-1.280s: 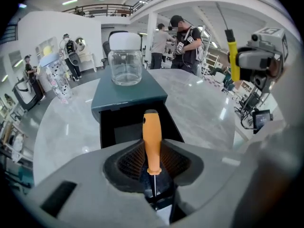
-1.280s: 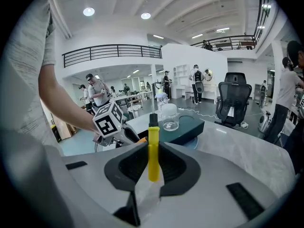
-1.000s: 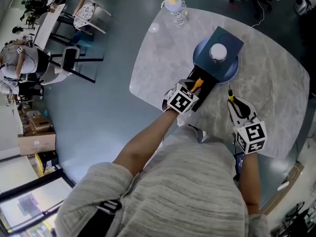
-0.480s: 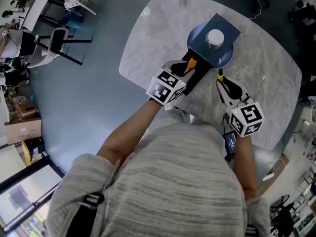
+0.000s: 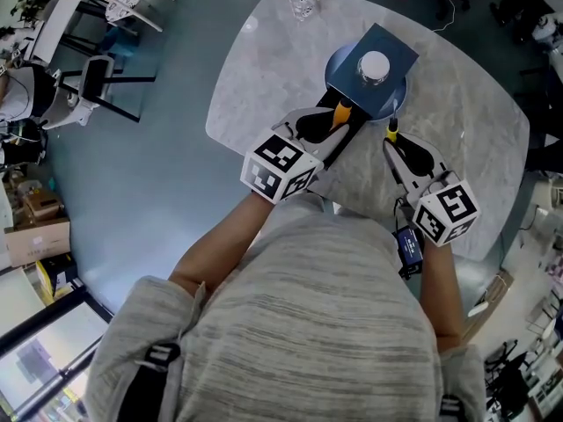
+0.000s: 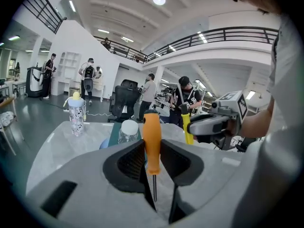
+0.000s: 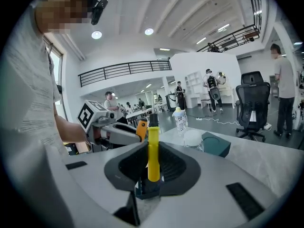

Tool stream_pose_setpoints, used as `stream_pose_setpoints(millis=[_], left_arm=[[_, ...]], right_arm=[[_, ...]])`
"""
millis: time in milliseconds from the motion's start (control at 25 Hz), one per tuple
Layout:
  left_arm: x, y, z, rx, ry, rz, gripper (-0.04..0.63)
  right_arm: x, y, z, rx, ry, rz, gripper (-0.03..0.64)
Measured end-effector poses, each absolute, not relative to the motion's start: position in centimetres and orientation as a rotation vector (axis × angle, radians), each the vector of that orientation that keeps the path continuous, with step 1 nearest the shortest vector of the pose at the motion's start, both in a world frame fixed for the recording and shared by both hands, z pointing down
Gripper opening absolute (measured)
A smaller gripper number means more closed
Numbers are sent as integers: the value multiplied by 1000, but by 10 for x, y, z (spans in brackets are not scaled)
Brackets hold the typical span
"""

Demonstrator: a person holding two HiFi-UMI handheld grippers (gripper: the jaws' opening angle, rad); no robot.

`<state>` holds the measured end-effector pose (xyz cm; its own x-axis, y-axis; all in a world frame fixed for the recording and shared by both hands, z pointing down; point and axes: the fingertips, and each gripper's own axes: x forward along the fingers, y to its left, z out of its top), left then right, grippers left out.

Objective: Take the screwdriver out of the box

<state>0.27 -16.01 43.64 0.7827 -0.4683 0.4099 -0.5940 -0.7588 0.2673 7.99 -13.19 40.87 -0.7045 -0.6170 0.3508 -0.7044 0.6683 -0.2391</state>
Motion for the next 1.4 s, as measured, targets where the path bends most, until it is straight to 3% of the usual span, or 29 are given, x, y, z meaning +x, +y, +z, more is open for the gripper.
stream_pose_setpoints(millis=[680, 1400], left_arm=[[5, -131, 352, 2738, -753, 168, 110], [13, -121, 328, 2771, -733, 81, 110]], right_arm=[[91, -99, 359, 1170, -2747, 487, 66], [109, -86, 334, 1160, -2860, 510, 66]])
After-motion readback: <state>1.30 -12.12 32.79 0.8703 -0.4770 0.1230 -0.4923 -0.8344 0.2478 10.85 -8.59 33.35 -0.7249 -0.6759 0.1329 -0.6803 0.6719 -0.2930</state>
